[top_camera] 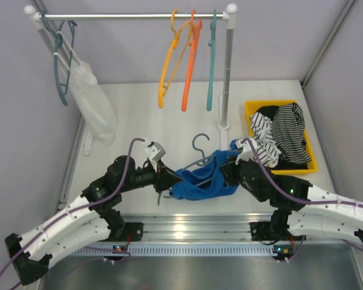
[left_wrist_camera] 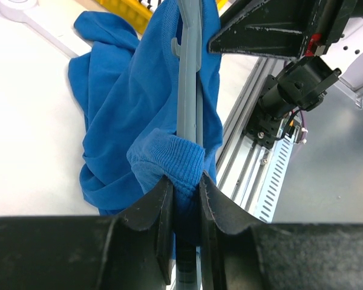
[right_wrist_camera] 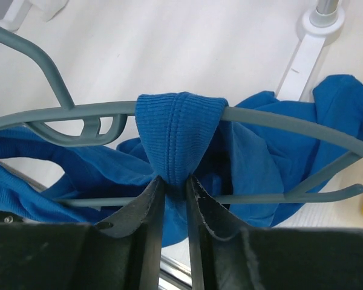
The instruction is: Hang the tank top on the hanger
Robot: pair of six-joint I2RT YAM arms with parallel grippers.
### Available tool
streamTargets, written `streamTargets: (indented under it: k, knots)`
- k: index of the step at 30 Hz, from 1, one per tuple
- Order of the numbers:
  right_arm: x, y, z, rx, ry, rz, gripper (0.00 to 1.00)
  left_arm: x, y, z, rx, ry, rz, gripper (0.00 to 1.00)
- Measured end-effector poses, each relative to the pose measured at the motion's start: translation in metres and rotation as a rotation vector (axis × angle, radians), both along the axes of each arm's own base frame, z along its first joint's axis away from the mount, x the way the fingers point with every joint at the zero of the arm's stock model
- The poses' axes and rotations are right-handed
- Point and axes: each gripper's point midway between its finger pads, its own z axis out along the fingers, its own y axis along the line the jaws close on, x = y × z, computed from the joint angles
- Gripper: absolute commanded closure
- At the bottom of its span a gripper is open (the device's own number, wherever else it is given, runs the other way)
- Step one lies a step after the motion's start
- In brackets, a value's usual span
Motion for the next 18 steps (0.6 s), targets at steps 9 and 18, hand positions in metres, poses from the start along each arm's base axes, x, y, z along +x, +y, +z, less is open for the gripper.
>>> streamTargets:
  k: [9,18]
  knots:
    - [0.003,-0.001,0.066,0.091,-0.062,0.000,0.93,-0.006,0.010,0.021,-0.006,-0.044,0.003,1.00]
    - [0.003,0.003,0.097,0.124,-0.078,0.015,0.64,-0.008,0.023,0.052,-0.044,-0.113,0.033,1.00]
